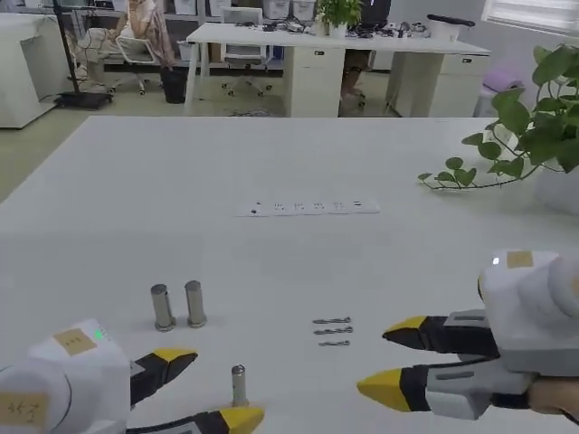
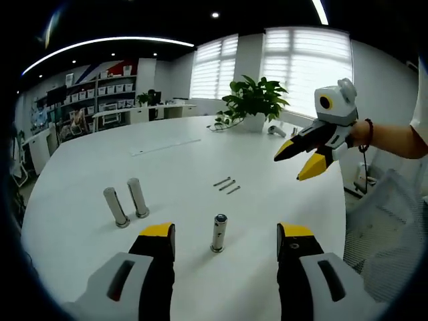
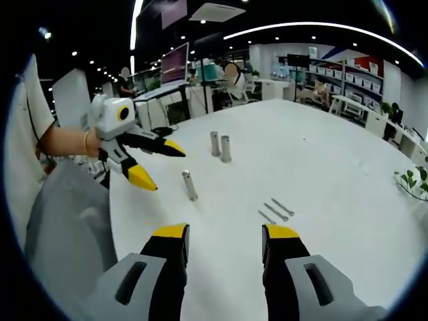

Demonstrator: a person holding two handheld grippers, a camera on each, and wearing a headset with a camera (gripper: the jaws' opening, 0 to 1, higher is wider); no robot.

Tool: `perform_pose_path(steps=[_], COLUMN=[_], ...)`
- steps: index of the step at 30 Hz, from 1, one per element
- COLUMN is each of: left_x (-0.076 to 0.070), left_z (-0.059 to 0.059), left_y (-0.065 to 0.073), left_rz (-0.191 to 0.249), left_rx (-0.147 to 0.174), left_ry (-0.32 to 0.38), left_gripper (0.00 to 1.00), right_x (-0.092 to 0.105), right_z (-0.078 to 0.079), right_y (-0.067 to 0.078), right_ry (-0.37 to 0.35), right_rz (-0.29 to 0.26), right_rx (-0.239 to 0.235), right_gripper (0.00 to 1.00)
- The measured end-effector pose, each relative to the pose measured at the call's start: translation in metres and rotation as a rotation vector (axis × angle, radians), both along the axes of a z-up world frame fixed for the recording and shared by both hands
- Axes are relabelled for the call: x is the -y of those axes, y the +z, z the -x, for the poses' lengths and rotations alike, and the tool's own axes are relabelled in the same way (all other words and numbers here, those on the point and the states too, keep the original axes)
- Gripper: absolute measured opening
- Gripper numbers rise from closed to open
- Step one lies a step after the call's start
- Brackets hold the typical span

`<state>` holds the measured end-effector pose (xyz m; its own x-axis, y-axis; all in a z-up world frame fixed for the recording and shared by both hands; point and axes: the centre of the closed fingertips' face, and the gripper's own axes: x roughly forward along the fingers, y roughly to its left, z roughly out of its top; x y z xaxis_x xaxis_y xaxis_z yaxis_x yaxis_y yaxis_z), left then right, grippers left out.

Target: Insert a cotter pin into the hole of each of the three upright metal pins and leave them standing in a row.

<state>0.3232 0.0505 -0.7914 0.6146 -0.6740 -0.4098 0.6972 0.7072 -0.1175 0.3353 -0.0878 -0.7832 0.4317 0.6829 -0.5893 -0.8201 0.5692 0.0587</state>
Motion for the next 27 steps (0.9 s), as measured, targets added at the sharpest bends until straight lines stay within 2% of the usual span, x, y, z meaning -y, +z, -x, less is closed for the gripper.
perform_pose_path(steps=[7, 10, 18, 20, 23, 27], left_x=[-0.005, -0.007, -0.015, -0.017, -0.019, -0.022], left_z=[0.009, 0.015, 0.029, 0.031, 0.032, 0.033], left_y=[0.011, 0.012, 0.010, 0.009, 0.011, 0.015], left_rz=[0.006, 0.005, -0.043, -0.060, -0.059, -0.078], left_rx=[0.015, 0.012, 0.026, 0.028, 0.029, 0.052], left_ry=[0.034, 0.048, 0.076, 0.077, 0.080, 0.088], left_gripper=[0.72, 0.77, 0.85, 0.87, 0.89, 0.93], right_x=[0.002, 0.003, 0.006, 0.006, 0.006, 0.006], right_z=[-0.017, -0.024, -0.046, -0.050, -0.055, -0.062], right_y=[-0.014, -0.020, -0.034, -0.036, -0.040, -0.050], right_ry=[0.039, 0.058, 0.102, 0.110, 0.141, 0.180], right_rz=[0.069, 0.100, 0.189, 0.205, 0.229, 0.273], right_rx=[-0.021, -0.026, -0.025, -0.026, -0.023, -0.034], right_gripper=[0.40, 0.38, 0.33, 0.32, 0.30, 0.28])
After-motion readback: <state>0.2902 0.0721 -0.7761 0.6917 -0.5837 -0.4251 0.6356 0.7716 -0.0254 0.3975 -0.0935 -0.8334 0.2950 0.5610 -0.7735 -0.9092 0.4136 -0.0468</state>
